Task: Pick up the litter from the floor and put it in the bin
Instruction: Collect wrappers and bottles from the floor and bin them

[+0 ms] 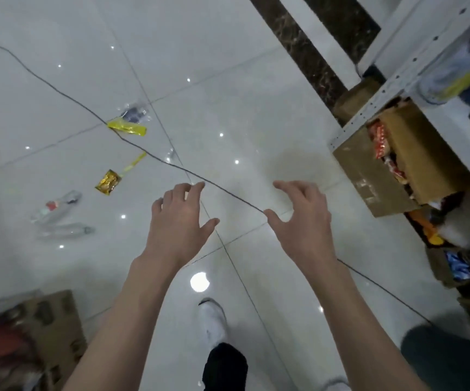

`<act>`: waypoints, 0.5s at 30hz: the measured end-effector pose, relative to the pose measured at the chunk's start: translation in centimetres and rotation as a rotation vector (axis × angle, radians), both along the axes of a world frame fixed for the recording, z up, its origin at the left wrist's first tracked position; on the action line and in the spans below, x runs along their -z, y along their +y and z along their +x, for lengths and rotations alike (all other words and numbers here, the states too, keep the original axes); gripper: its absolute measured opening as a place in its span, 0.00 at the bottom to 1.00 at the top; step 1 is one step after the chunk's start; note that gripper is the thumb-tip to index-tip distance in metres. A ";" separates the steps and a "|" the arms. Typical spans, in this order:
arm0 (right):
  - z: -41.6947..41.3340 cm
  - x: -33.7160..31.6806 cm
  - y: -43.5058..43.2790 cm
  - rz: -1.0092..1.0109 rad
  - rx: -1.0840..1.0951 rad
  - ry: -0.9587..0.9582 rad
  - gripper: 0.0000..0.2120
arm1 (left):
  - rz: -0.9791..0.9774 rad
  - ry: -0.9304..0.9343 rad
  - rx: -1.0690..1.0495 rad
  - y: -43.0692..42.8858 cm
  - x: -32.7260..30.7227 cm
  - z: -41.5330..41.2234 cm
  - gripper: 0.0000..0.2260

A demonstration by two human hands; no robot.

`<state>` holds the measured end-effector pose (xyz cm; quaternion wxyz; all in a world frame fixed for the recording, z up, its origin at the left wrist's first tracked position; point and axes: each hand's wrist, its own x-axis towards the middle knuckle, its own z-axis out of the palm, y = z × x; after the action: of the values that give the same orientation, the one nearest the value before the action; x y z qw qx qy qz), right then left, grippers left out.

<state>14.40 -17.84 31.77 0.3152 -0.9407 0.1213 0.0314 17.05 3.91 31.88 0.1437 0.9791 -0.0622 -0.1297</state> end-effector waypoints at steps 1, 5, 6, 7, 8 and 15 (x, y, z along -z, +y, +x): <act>1.3 -0.2 1.8 -0.003 -0.040 0.003 0.23 | 0.005 0.002 -0.039 2.2 -0.2 0.5 0.32; 5.8 -1.1 8.6 -0.020 -0.165 0.008 0.26 | 0.009 0.019 -0.166 10.0 -1.2 2.1 0.32; 6.7 -1.2 10.1 -0.021 -0.189 0.008 0.27 | 0.012 0.018 -0.192 11.5 -1.3 2.5 0.32; 7.8 -1.4 11.6 -0.021 -0.211 0.008 0.27 | 0.017 0.020 -0.218 13.0 -1.5 2.9 0.32; 8.9 -1.4 13.0 -0.017 -0.230 0.010 0.28 | 0.022 0.021 -0.243 14.4 -1.6 3.3 0.32; 17.2 -0.8 20.7 -0.010 -0.343 -0.009 0.28 | 0.038 0.040 -0.372 21.2 -1.0 8.1 0.31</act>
<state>31.58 2.82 32.54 0.3012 -0.9493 -0.0424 0.0797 25.19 25.06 32.83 0.1481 0.9735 0.1251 -0.1216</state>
